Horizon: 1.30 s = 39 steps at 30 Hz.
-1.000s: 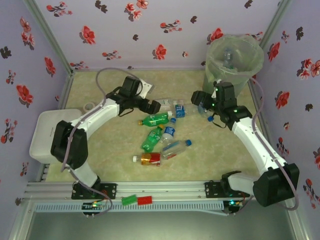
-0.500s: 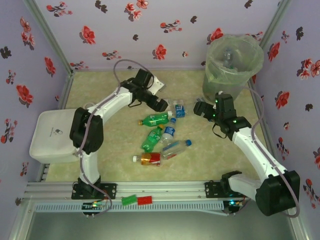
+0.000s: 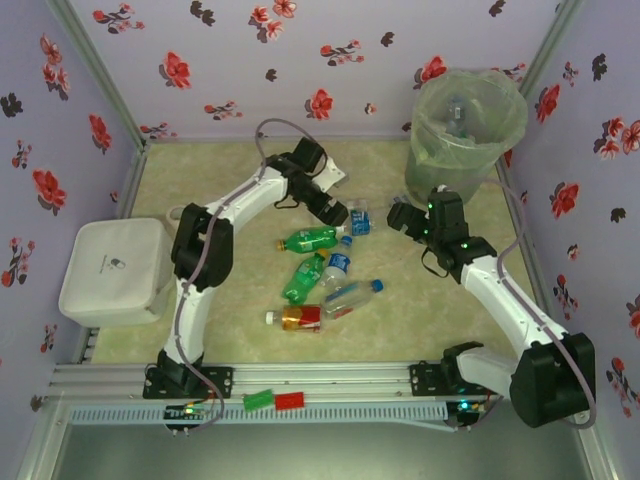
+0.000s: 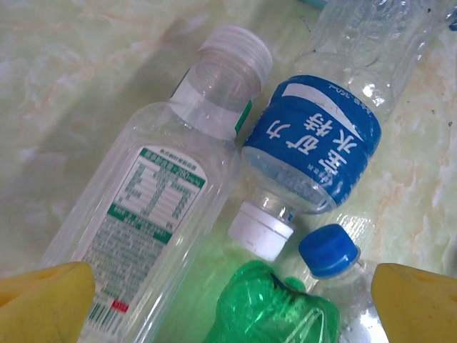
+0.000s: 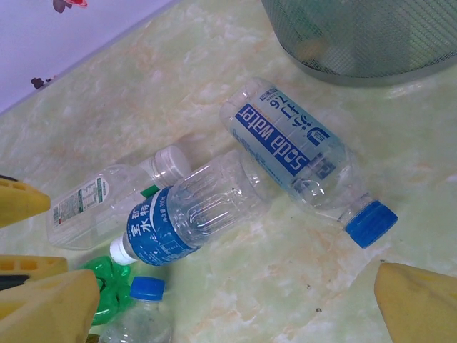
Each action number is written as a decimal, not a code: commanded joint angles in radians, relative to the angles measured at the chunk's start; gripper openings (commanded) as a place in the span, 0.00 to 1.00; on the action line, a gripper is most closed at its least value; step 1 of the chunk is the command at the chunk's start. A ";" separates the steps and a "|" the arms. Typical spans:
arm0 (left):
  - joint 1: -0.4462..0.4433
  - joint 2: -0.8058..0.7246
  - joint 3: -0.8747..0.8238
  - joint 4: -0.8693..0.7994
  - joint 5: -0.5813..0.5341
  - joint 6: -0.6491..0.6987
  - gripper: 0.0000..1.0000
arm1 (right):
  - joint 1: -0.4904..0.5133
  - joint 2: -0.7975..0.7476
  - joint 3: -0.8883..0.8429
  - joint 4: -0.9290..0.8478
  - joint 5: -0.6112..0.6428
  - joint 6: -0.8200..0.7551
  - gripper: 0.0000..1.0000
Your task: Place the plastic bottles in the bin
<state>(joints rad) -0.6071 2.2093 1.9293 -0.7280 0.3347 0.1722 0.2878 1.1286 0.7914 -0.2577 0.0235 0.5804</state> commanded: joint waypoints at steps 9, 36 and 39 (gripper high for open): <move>-0.005 0.138 0.171 -0.112 -0.042 0.100 1.00 | -0.009 -0.005 0.004 0.007 0.018 0.008 1.00; -0.005 0.218 0.183 -0.038 -0.258 0.095 0.98 | -0.008 0.041 0.035 0.023 -0.142 0.027 1.00; -0.006 0.217 0.183 -0.033 -0.267 0.101 0.92 | -0.007 0.040 0.050 0.008 -0.136 0.024 1.00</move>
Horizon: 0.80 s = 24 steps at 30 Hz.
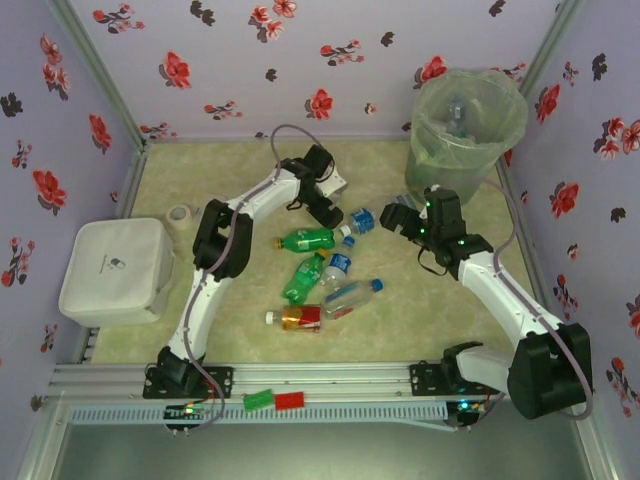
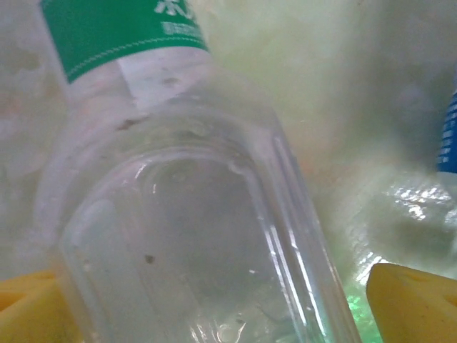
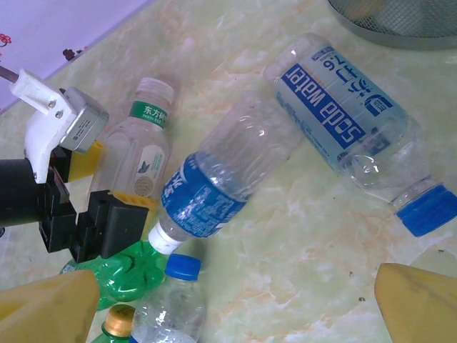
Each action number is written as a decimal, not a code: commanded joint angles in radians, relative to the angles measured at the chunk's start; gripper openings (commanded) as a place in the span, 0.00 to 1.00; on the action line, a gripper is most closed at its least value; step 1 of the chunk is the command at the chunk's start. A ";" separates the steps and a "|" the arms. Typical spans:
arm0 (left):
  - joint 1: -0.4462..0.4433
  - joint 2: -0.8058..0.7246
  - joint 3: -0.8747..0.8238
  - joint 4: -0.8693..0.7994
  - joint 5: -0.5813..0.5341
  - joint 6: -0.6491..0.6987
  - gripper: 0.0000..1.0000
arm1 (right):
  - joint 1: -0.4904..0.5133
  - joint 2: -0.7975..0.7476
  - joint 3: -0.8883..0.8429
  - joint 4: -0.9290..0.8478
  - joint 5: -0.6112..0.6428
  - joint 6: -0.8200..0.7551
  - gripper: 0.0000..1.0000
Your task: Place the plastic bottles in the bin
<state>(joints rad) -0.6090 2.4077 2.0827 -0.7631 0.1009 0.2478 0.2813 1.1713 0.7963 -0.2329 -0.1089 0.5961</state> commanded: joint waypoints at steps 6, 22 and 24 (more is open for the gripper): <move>-0.002 0.018 0.002 0.014 -0.035 0.001 0.76 | -0.001 0.004 0.043 -0.015 0.002 0.019 1.00; -0.002 -0.270 -0.262 0.330 0.060 -0.213 0.54 | -0.002 0.103 0.076 0.162 -0.151 0.068 1.00; -0.002 -0.340 -0.344 0.405 0.108 -0.266 0.54 | -0.001 0.107 0.086 0.192 -0.186 0.076 1.00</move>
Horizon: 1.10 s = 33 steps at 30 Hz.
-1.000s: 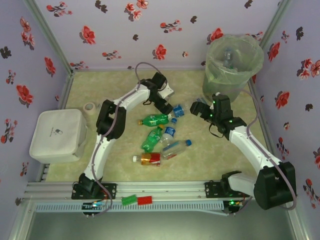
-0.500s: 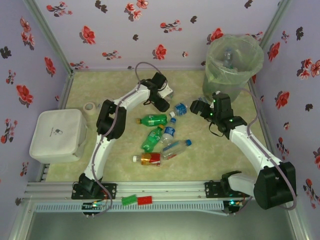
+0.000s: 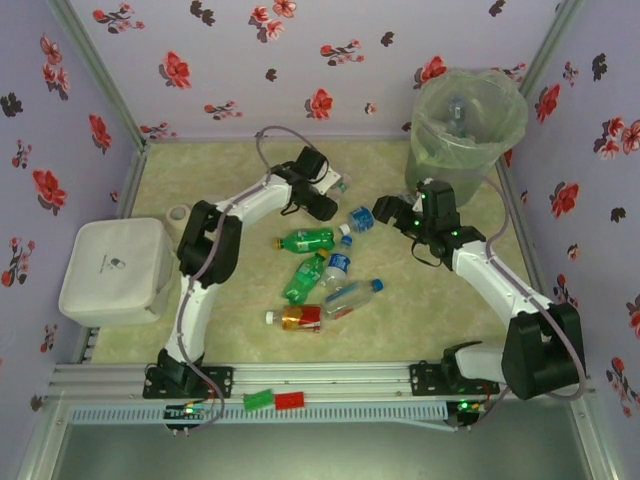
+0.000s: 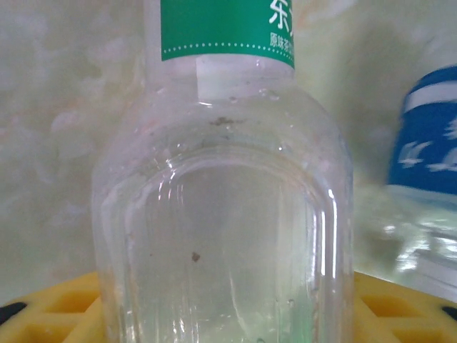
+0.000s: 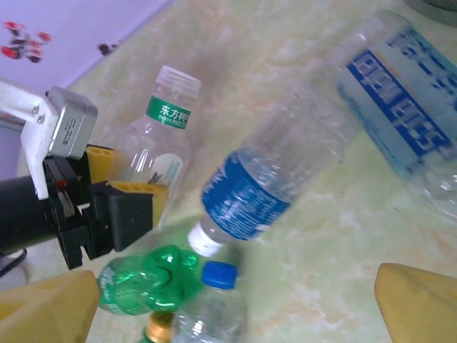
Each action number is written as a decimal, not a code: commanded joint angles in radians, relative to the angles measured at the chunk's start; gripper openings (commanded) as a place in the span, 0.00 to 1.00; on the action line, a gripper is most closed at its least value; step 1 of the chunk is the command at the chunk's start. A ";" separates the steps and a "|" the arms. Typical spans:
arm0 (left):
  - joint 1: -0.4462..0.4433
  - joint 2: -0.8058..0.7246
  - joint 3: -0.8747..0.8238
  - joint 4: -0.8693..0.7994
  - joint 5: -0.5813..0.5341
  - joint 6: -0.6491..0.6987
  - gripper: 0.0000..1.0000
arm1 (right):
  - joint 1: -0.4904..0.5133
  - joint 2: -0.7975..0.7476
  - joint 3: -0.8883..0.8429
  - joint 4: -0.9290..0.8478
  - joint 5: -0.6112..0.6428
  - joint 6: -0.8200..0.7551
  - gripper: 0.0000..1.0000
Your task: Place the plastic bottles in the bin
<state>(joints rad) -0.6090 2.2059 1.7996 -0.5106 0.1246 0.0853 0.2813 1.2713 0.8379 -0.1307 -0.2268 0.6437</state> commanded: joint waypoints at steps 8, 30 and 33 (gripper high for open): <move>-0.003 -0.452 -0.515 0.557 0.196 -0.337 0.57 | 0.021 0.003 0.031 0.276 -0.217 0.102 1.00; -0.050 -0.722 -0.852 0.792 0.237 -0.411 0.58 | 0.228 0.215 0.142 0.470 -0.332 0.105 0.97; -0.053 -0.724 -0.865 0.795 0.237 -0.419 0.59 | 0.229 0.233 0.144 0.478 -0.331 0.115 0.95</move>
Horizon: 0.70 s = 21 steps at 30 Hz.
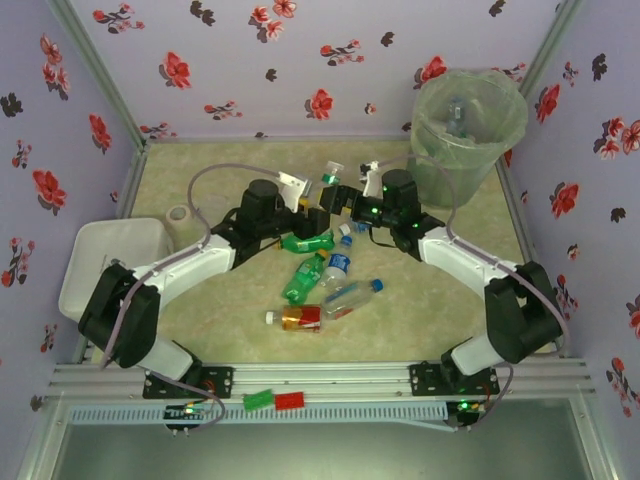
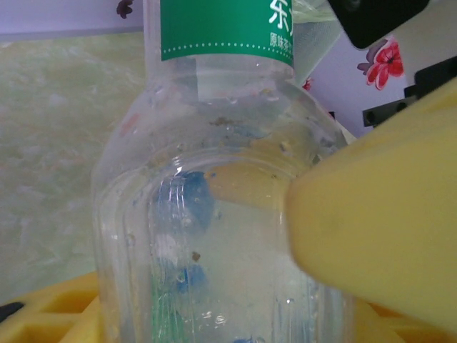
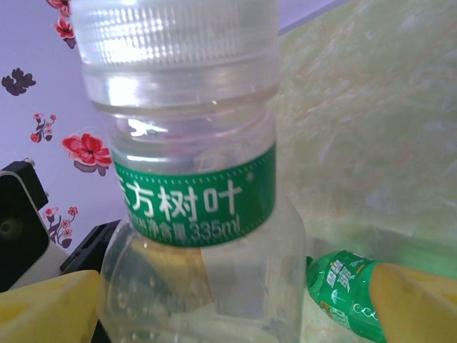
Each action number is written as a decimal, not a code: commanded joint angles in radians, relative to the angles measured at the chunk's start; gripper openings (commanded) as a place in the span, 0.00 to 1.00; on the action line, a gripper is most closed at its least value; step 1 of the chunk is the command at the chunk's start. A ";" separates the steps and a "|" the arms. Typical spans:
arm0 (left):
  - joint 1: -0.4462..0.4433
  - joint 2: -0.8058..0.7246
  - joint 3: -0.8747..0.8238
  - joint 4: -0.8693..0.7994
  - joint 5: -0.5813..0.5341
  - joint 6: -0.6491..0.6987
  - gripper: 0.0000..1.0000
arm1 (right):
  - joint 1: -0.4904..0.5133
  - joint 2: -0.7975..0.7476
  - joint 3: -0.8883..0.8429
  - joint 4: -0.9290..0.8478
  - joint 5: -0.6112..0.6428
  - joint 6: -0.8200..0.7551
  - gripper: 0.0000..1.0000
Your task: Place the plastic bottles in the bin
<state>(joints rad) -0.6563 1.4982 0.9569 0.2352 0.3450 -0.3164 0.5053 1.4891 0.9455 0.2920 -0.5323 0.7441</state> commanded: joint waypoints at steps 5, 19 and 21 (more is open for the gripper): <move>-0.020 -0.027 -0.033 0.055 0.023 -0.004 0.59 | 0.006 0.067 0.062 0.046 -0.041 0.011 0.86; -0.026 -0.056 -0.076 0.102 0.012 -0.035 0.95 | 0.015 0.080 0.012 0.104 -0.008 0.027 0.48; -0.025 -0.071 -0.095 0.119 -0.014 -0.041 1.00 | 0.011 0.074 0.044 0.033 0.015 -0.021 0.47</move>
<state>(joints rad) -0.6746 1.4696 0.8875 0.2943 0.3424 -0.3462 0.5133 1.5814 0.9707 0.3595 -0.5529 0.7746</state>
